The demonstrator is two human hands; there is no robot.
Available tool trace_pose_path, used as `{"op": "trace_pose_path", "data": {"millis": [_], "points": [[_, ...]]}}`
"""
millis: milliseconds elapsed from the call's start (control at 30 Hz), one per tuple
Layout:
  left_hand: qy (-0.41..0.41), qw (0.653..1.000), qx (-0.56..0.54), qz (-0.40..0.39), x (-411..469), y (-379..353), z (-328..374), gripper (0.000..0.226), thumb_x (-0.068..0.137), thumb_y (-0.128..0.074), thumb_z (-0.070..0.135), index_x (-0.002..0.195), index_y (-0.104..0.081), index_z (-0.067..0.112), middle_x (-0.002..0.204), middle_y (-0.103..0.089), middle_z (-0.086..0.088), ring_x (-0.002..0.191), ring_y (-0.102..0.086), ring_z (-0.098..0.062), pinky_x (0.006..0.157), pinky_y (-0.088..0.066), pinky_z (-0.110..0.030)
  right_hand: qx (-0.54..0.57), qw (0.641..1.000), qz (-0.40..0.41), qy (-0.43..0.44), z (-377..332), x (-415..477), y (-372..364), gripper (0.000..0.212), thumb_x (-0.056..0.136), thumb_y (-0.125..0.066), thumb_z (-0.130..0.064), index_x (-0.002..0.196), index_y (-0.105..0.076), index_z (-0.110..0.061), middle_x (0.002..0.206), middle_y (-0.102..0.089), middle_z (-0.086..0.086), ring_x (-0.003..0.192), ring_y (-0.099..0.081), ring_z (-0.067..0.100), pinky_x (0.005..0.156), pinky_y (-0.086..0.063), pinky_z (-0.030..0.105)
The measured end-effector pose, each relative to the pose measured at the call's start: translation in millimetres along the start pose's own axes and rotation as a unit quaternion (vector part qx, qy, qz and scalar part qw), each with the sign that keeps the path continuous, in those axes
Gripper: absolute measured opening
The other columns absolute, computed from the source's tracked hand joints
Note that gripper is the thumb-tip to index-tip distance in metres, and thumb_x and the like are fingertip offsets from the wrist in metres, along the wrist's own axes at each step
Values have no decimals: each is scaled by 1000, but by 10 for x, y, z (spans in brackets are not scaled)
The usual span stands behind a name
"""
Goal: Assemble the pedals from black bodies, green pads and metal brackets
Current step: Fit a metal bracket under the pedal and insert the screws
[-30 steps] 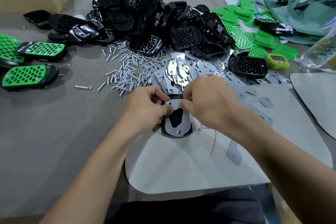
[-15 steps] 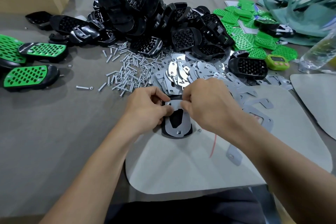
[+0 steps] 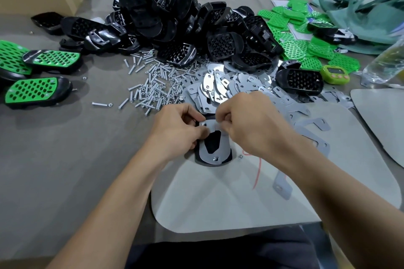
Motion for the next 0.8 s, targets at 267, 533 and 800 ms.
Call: {"op": "trace_pose_path", "data": {"millis": [267,533,800], "points": [[1,1000,-9,0,0,-1,-14,24,76,-85,-3,81,-68,12,46,-49,9,39,-50,-18,43,-43,-23,42,997,39,-48,67,-7,43,15,78,-76,-39,73,-71,-25,52,-61,-14,53,-57,2,51,-47,22],[-5,1000,-5,-2,-15,3,-2,23,77,-85,-2,82,-68,12,47,-49,9,39,-50,-17,42,-43,-23,128,988,54,-68,93,-66,63,20,83,-72,-17,95,-78,-31,51,-54,-12,60,-57,0,52,-42,12],[-4,1000,-4,4,-9,-7,-12,23,77,-85,-2,82,-68,13,46,-48,9,40,-50,-17,41,-44,-24,143,988,31,-46,55,-107,0,48,82,-58,4,98,-79,-36,79,-70,-9,67,-61,-2,58,-46,10]]}}
Point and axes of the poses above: each hand's wrist, its own x-axis towards the middle knuckle, its own y-axis out of the back of the hand, z = x × y, the point moved 2 cm from there along x, towards the middle knuckle
